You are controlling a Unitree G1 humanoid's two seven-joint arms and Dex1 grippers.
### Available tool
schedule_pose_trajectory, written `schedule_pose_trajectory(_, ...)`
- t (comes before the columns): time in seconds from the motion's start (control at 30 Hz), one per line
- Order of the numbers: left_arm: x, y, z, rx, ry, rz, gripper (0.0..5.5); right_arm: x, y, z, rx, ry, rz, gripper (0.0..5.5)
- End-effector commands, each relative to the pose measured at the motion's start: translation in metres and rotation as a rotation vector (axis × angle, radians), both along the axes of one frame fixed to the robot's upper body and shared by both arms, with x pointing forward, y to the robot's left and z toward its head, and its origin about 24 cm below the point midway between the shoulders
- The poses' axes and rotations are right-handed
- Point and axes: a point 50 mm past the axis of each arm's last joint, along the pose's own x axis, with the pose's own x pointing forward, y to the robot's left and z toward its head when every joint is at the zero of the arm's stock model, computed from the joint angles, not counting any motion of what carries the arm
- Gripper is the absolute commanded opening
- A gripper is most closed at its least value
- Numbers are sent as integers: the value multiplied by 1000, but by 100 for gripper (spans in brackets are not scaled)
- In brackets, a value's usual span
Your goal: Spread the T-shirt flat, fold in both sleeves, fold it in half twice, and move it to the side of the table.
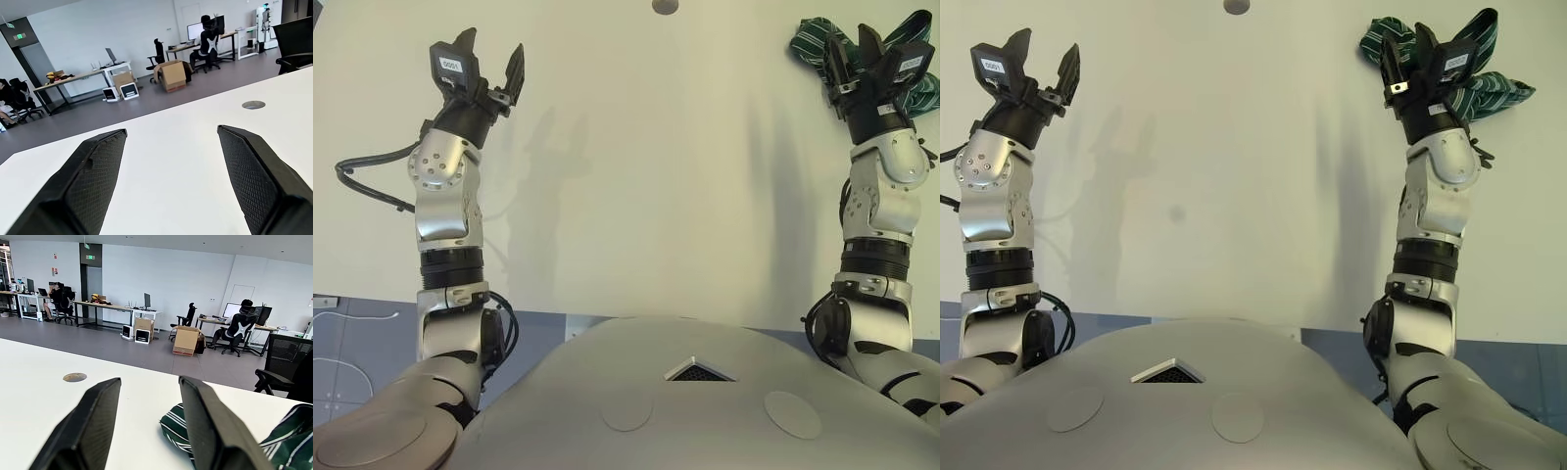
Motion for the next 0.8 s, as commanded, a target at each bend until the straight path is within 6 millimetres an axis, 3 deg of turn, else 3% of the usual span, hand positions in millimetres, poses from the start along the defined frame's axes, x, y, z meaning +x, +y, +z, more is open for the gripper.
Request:
schedule_pose_trajectory(0.03,4,-4,1,8,1,-23,340,10,-49,15,-100,0,-251,220)
schedule_pose_trajectory(0.1,4,-5,-1,18,4,-27,340,8,-81,-3,-85,186,-385,220)
schedule_pose_trajectory(0.17,4,-6,-2,34,9,-32,340,3,-91,-21,-111,329,-396,220)
schedule_pose_trajectory(0.27,4,-8,-4,46,13,-41,340,-5,-99,-42,-106,472,-421,220)
schedule_pose_trajectory(0.4,5,-10,-5,51,15,-45,345,0,-89,-49,-83,513,-302,148)
schedule_pose_trajectory(0.53,6,-13,-7,62,15,-49,345,-11,-67,-83,53,776,-93,58)
schedule_pose_trajectory(0.6,6,-14,-7,61,14,-49,345,-17,-44,-94,68,819,79,26)
schedule_pose_trajectory(0.73,6,-15,-4,63,12,-65,345,-32,23,-83,17,722,593,21)
schedule_pose_trajectory(0.8,9,-16,1,59,4,-85,345,-38,45,-71,-18,657,715,20)
